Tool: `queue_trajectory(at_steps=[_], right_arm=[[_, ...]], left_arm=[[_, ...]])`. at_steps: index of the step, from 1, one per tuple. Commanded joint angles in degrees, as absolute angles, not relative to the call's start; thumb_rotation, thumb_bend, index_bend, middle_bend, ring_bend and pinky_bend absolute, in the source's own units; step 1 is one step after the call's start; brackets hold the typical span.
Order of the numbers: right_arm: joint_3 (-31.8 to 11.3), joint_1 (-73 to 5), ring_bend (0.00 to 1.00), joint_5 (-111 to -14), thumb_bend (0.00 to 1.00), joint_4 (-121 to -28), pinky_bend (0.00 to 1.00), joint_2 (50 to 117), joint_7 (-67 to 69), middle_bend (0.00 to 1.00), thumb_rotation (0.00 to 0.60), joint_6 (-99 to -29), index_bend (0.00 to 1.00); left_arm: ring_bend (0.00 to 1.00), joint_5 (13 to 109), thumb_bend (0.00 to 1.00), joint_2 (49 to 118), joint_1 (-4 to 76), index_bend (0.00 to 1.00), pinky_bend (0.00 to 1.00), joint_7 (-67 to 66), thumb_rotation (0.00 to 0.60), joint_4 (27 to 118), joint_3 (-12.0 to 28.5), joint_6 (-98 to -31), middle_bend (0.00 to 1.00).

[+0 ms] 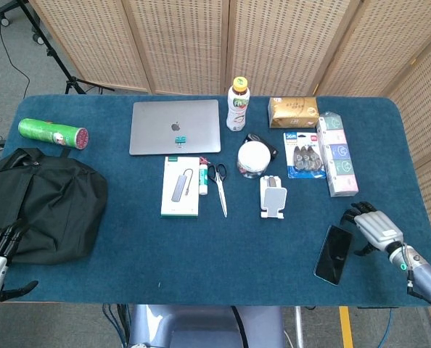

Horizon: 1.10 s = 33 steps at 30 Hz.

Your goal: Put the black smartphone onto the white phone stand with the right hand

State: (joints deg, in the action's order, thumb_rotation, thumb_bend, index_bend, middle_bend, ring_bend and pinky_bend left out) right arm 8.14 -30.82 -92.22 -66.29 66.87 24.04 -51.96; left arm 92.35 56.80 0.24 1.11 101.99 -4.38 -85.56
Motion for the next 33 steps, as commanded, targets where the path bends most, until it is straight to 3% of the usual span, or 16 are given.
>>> queue_trajectory(at_steps=[1,7,10,19,33], right_arm=[[9.5,-28.2,0.02,-97.2,0.00,-61.7,0.05,66.9,22.7,0.07,0.600,-59.7,0.23],[11.8,-24.9,0.00,-105.4,0.00,-48.9,0.05,72.2,19.4,0.03,0.600,-73.4,0.20],[13.5,-25.4,0.00,-108.9,0.00,-44.8,0.05,73.4,19.5,0.04,0.600,-75.7,0.20],[17.4,-28.4,0.00,-116.2,0.00,-41.5,0.05,75.2,14.3,0.04,0.600,-78.2,0.20],[20.0,-30.1,0.00,-117.5,0.00,-40.9,0.05,76.8,18.3,0.04,0.600,-76.8,0.20]], left_arm=[[0.00,92.4,0.00,56.8,0.2,0.00,0.06,1.2,0.600,101.9,-4.4,-85.6,0.00],[0.00,92.4,0.00,56.9,0.3,0.00,0.06,0.8,0.600,101.8,-4.5,-85.3,0.00],[0.00,92.4,0.00,57.0,0.4,0.00,0.06,0.3,0.600,101.9,-4.5,-85.1,0.00],[0.00,91.2,0.00,57.3,0.7,0.00,0.06,-0.5,0.600,102.1,-4.2,-84.2,0.00],[0.00,88.8,0.00,57.9,1.4,0.00,0.06,-2.2,0.600,102.5,-3.6,-82.4,0.00]])
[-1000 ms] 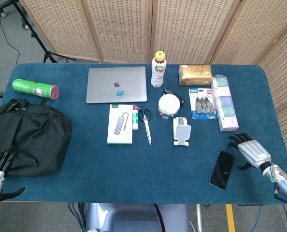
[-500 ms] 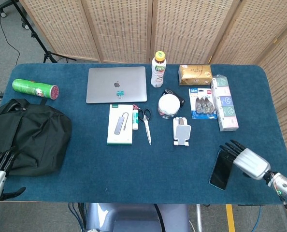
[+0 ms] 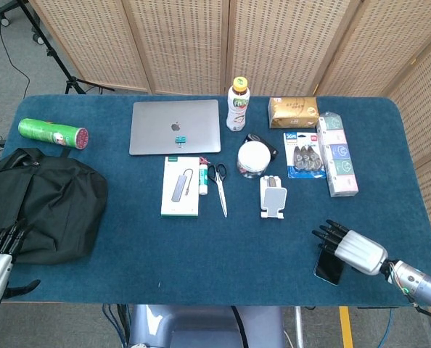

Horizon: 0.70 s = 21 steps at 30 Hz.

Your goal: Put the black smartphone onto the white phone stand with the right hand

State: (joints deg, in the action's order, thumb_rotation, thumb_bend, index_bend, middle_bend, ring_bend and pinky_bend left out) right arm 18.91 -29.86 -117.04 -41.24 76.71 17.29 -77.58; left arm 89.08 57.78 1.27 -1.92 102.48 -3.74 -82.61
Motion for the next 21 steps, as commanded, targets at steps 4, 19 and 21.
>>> queue_trajectory(at_steps=[4,19,21], right_arm=[[20.6,-30.0,0.00,-117.5,0.00,-39.6,0.05,77.6,19.1,0.04,0.600,-76.3,0.20],[21.9,-28.8,0.03,-117.1,0.00,-30.8,0.06,82.7,23.0,0.09,0.600,-77.3,0.21],[21.9,-28.5,0.06,-116.9,0.00,-29.6,0.08,83.5,24.2,0.12,0.600,-78.0,0.23]], left_arm=[[0.00,88.6,0.00,58.1,1.6,0.00,0.06,-2.8,0.600,102.6,-3.7,-81.8,0.00],[0.00,87.7,0.00,58.7,1.8,0.00,0.06,-4.3,0.600,103.0,-3.5,-81.3,0.00],[0.00,87.6,0.00,58.8,1.8,0.00,0.06,-4.4,0.600,102.9,-3.5,-81.3,0.00]])
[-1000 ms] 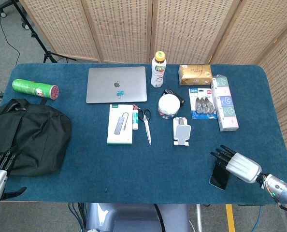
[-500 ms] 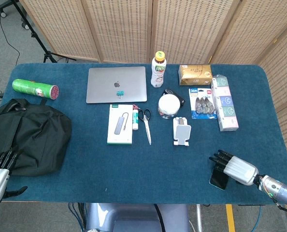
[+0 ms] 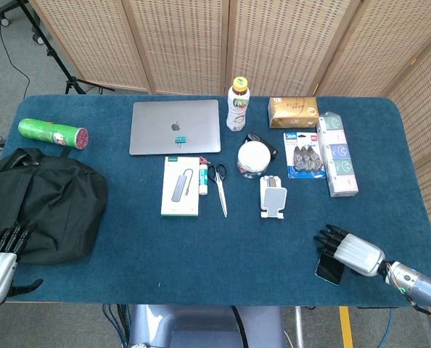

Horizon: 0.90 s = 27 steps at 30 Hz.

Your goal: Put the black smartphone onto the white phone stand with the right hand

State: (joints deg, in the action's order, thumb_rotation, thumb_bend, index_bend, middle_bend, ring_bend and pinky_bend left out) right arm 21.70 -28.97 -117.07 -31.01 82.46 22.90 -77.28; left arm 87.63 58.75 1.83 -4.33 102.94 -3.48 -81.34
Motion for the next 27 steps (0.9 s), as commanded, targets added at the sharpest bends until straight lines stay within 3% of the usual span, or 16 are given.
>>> queue_trajectory(at_steps=[1,5,12,16,21,27], right_arm=[[22.0,-28.4,0.07,-116.8,0.00,-29.1,0.10,83.8,24.8,0.13,0.600,-78.2,0.26],[22.3,-28.1,0.16,-116.8,0.09,-27.3,0.21,84.8,26.5,0.23,0.600,-79.0,0.37],[21.8,-26.2,0.40,-116.0,0.28,-22.6,0.41,87.3,28.0,0.48,0.600,-82.8,0.59],[21.0,-25.2,0.44,-115.0,0.36,-20.5,0.43,88.0,29.3,0.51,0.600,-85.5,0.62],[17.3,-24.3,0.45,-112.1,0.34,-18.1,0.44,88.5,28.4,0.52,0.600,-93.4,0.63],[15.4,-25.3,0.45,-110.4,0.33,-17.9,0.44,88.2,28.9,0.52,0.600,-96.5,0.63]], left_arm=[[0.00,87.5,0.00,58.8,1.8,0.00,0.06,-4.5,0.600,102.9,-3.5,-81.4,0.00],[0.00,87.5,0.00,58.9,1.8,0.00,0.06,-4.5,0.600,103.0,-3.5,-81.3,0.00],[0.00,87.6,0.00,58.9,1.8,0.00,0.06,-4.5,0.600,102.9,-3.6,-81.4,0.00],[0.00,87.5,0.00,58.9,1.8,0.00,0.06,-4.4,0.600,102.9,-3.6,-81.4,0.00],[0.00,87.8,0.00,58.8,1.9,0.00,0.06,-4.3,0.600,103.0,-3.7,-81.3,0.00],[0.00,88.2,0.00,58.5,1.7,0.00,0.06,-3.5,0.600,102.9,-3.8,-81.6,0.00]])
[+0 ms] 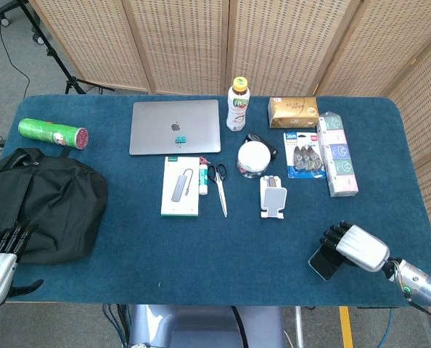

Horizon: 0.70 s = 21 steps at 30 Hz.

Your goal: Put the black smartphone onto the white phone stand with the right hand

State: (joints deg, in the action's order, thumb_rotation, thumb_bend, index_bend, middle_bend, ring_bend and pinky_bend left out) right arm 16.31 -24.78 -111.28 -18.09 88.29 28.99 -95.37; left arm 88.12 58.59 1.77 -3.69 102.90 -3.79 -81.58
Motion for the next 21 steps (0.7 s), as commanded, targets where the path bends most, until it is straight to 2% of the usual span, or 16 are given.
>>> queue_trajectory(at_steps=[1,6,10,14,19,21], right_arm=[[15.1,-25.6,0.45,-110.2,0.32,-18.2,0.44,88.1,28.8,0.52,0.600,-96.9,0.63],[12.9,-27.8,0.45,-109.0,0.31,-20.5,0.44,87.2,25.9,0.52,0.600,-99.3,0.63],[9.5,-32.8,0.45,-108.5,0.31,-26.2,0.44,86.3,15.3,0.52,0.600,-101.6,0.63],[7.9,-37.1,0.45,-109.1,0.31,-36.3,0.44,83.8,3.6,0.52,0.600,-97.7,0.63],[5.6,-41.1,0.45,-108.3,0.26,-48.9,0.44,80.6,-12.7,0.52,0.600,-88.4,0.63],[4.9,-41.8,0.45,-108.1,0.29,-52.4,0.44,79.8,-17.4,0.52,0.600,-86.3,0.63]], left_arm=[[0.00,88.2,0.00,58.5,1.7,0.00,0.06,-3.5,0.600,102.8,-3.8,-81.7,0.00],[0.00,88.3,0.00,58.4,1.8,0.00,0.06,-3.2,0.600,102.8,-3.9,-81.7,0.00],[0.00,88.4,0.00,58.4,1.7,0.00,0.06,-3.1,0.600,103.1,-4.0,-81.6,0.00],[0.00,90.1,0.00,58.1,1.5,0.00,0.06,-2.8,0.600,103.7,-4.5,-82.4,0.00],[0.00,90.7,0.00,57.7,1.2,0.00,0.06,-1.8,0.600,103.8,-4.5,-83.4,0.00],[0.00,90.5,0.00,57.4,1.3,0.00,0.06,-1.3,0.600,103.8,-4.4,-83.3,0.00]])
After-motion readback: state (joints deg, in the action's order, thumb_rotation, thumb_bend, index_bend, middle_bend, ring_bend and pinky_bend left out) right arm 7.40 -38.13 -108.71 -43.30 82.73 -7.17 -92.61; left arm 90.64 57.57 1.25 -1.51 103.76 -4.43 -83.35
